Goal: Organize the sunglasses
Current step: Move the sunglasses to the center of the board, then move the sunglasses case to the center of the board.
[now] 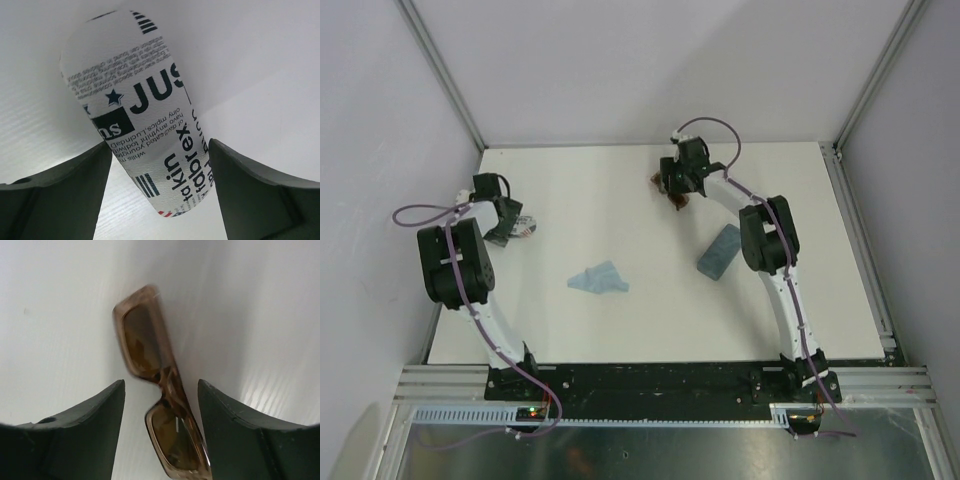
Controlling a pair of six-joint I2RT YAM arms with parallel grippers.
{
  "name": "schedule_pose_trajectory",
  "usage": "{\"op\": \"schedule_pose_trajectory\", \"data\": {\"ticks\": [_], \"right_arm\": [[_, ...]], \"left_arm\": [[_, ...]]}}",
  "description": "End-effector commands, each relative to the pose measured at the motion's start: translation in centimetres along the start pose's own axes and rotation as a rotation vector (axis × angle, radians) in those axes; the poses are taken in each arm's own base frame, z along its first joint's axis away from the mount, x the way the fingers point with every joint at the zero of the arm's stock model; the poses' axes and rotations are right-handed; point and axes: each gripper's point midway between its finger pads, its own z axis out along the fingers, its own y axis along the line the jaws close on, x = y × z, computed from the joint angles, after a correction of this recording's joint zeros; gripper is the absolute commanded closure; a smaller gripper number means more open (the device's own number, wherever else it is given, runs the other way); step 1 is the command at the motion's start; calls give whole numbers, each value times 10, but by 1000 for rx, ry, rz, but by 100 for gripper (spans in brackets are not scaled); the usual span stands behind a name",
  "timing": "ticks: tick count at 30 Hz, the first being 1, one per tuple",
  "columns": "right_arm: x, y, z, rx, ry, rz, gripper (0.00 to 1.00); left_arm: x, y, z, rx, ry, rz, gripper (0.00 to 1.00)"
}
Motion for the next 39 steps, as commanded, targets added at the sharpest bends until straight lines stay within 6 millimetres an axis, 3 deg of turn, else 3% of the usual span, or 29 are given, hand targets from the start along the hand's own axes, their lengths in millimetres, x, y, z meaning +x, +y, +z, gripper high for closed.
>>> {"op": "schedule_pose_trajectory", "data": {"ticks": [1, 4, 10, 19, 22, 25, 31, 39], "right_arm": [[-4, 36, -48, -108, 2, -98, 38], [16, 38, -60, -119, 23, -108, 43], [40, 43, -81, -143, 63, -97, 64], [46, 56, -129, -179, 18, -59, 72], [48, 62, -146, -183, 9, -69, 73], [50, 66, -161, -182, 3, -67, 74], [62, 62, -189, -163, -19, -29, 76], [62, 37, -211, -95, -41, 43, 65]], "left_arm": [[51, 11, 2, -11, 157, 124, 17], [58, 8, 1, 5, 175, 176, 19], [65, 4, -8, 37, 184, 236, 31], [96, -2, -27, 85, 210, 345, 45], [112, -9, -42, 124, 217, 396, 47], [143, -21, -65, 191, 241, 492, 48], [221, -44, -115, 366, 337, 736, 48], [292, -52, -160, 553, 465, 924, 48]]}}
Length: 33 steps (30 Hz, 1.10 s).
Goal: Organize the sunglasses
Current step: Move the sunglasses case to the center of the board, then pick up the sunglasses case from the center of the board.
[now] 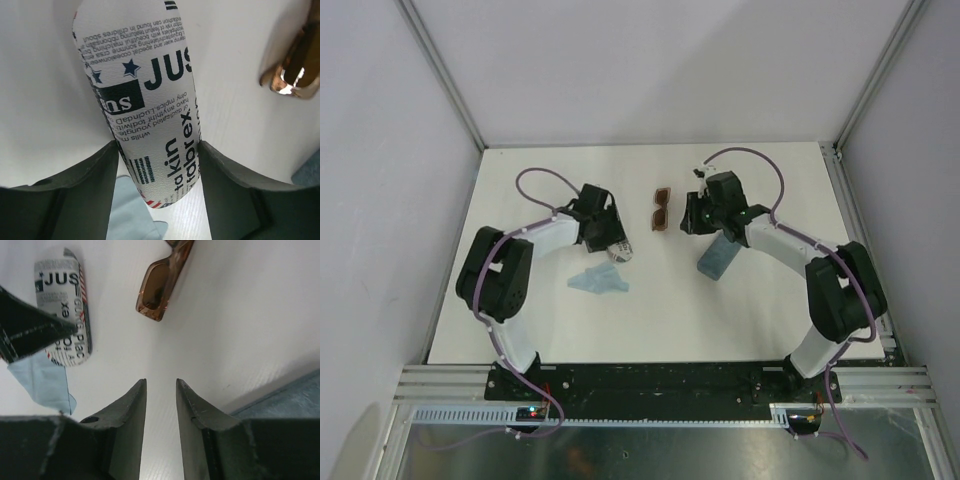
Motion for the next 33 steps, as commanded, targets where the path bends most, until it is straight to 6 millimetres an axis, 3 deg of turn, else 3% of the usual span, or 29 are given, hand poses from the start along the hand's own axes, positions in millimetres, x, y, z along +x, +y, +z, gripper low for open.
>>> {"op": "schedule_pose_trajectory", "data": {"ticks": [1, 4, 8, 12, 16, 18, 21, 26, 33], "right_arm": [[-24, -8, -22, 35, -89, 47, 64], [-22, -9, -29, 38, -98, 57, 60], [-11, -6, -33, 18, -88, 72, 41], [-2, 1, -31, 17, -79, 65, 32], [6, 16, -24, -4, -64, 54, 26], [8, 24, -20, -11, -64, 57, 13], [11, 36, -13, 0, -63, 85, 3], [12, 46, 9, 135, -36, 163, 2], [12, 66, 39, 374, -18, 142, 7]], "left_arm": [[25, -40, -14, 138, 58, 150, 48], [34, -55, -24, 187, 56, 198, 43], [32, -64, -44, 242, 26, 227, 19], [18, -63, -68, 256, -50, 236, 2], [0, -51, -86, 267, -110, 186, 1], [-12, -41, -96, 272, -155, 135, 0], [-25, -25, -109, 286, -223, 54, 0], [-29, -2, -122, 331, -304, -45, 0], [-27, 22, -140, 361, -388, -135, 0]]}}
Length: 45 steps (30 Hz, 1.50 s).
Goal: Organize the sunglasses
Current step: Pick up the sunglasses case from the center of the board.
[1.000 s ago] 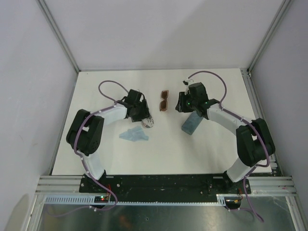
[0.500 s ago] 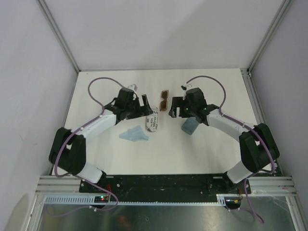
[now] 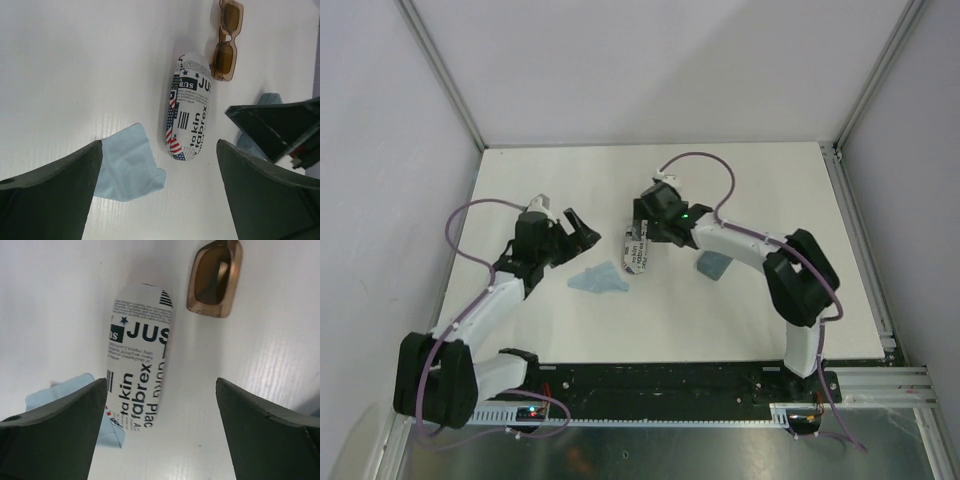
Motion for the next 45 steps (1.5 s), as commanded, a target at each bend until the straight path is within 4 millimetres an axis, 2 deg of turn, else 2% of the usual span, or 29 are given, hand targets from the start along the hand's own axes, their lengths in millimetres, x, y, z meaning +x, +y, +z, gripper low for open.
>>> {"op": "schedule_pose_trajectory", "data": {"ticks": [1, 7, 13, 19, 25, 34, 40, 45], "right_arm": [[-7, 0, 4, 188, -42, 28, 8], [-6, 9, 29, 246, -21, 26, 14], [-5, 24, 41, 212, -1, -11, 14], [6, 20, 51, 228, 34, -35, 16], [13, 30, 54, 185, 57, -45, 16], [8, 44, 46, 146, 36, -84, 17], [16, 39, 52, 177, 62, -94, 17], [22, 34, 57, 199, 78, -100, 24]], "left_arm": [[-21, -13, -19, 89, -113, -56, 0], [-12, -11, -28, 125, -129, -82, 0], [-9, -8, -37, 136, -156, -72, 0], [2, -5, -37, 151, -132, -71, 0], [6, -4, -36, 156, -124, -64, 0], [12, -4, -37, 178, -115, -68, 0], [15, -2, -37, 178, -112, -67, 0], [17, -1, -36, 176, -109, -67, 0]]}}
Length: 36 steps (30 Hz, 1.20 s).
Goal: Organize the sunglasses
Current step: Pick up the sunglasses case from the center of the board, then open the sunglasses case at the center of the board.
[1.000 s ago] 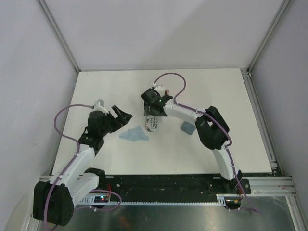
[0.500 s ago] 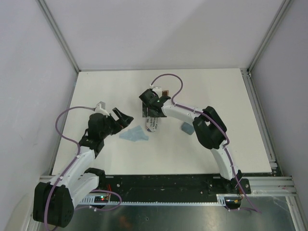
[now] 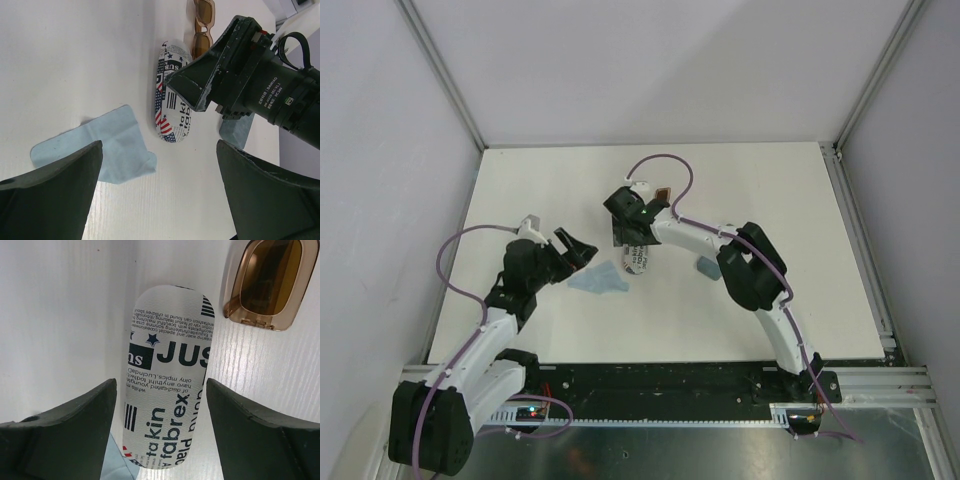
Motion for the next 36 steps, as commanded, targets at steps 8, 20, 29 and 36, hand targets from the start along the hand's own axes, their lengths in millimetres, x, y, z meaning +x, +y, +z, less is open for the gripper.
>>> {"op": "schedule_pose_trajectory", "data": {"ticks": [8, 20, 29, 36], "right_arm": [[4, -7, 11, 44, 18, -15, 33], [-32, 13, -43, -315, -57, 71, 56], [-87, -13, -152, -895, -194, 171, 63], [-119, -16, -234, -1254, -295, 218, 63]], "left_arm": [[-4, -8, -1, 42, -16, 3, 0], [3, -27, 6, 140, 67, 22, 2], [-21, -108, -10, 462, 118, 51, 1], [-28, -164, -19, 697, 224, 37, 0]]}}
